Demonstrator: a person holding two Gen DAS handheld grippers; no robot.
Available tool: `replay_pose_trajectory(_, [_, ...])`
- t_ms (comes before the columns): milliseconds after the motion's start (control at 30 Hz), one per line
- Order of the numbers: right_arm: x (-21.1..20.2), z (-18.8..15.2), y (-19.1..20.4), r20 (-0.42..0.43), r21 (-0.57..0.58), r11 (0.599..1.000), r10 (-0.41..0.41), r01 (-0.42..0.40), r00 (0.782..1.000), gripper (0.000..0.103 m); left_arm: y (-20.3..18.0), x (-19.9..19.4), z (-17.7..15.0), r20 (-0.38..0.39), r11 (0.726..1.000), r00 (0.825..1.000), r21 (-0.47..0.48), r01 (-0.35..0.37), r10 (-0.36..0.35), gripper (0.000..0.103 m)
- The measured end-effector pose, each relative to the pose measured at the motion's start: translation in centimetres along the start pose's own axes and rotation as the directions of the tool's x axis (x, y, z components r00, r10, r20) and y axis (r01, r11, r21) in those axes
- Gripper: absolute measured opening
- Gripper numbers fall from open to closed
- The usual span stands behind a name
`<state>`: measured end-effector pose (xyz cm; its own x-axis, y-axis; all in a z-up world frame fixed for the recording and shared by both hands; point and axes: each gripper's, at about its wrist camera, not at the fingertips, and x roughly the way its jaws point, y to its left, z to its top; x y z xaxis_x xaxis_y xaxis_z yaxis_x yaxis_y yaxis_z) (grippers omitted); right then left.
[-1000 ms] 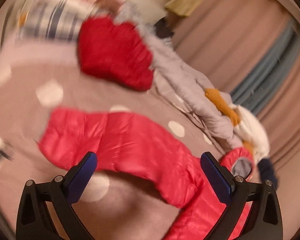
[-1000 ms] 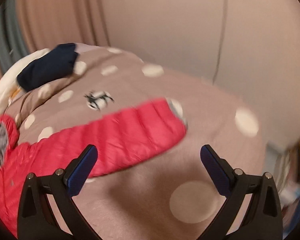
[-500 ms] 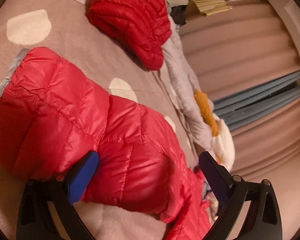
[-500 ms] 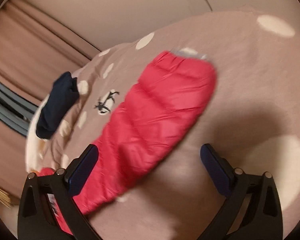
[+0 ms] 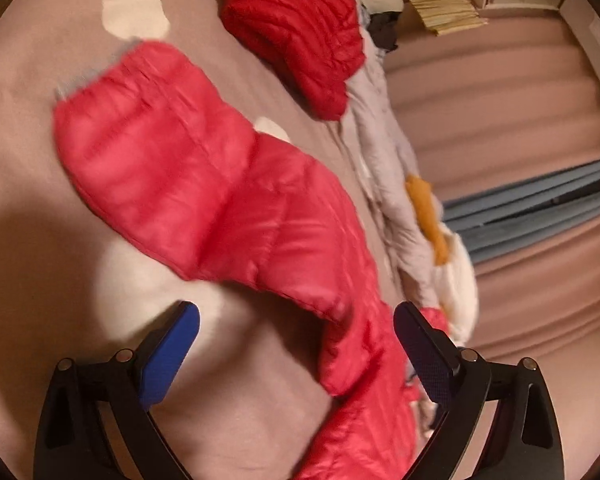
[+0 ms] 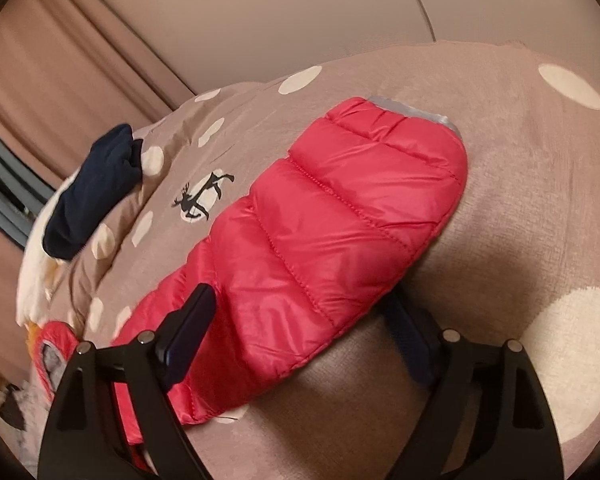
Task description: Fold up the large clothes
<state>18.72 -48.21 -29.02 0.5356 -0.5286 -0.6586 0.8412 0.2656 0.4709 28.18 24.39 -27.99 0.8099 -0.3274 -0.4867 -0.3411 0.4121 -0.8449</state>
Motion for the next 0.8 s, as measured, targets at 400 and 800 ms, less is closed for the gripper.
replay_pose_trajectory(400, [-0.1, 0.8, -1.3, -0.034, 0.013, 0.999, 0.05, -0.049, 0.998, 0.086, 2.3, 2.5, 5.2, 0.133, 0.986, 0.988, -0.133, 0.097, -0.079, 0.069])
replay_pose_trajectory(800, [2.9, 3.6, 0.5, -0.049, -0.137, 0.99, -0.049, 0.041, 0.998, 0.01, -1.8, 2.4, 4.0, 0.211, 0.917, 0.918, 0.149, -0.369, 0.335, 0.012])
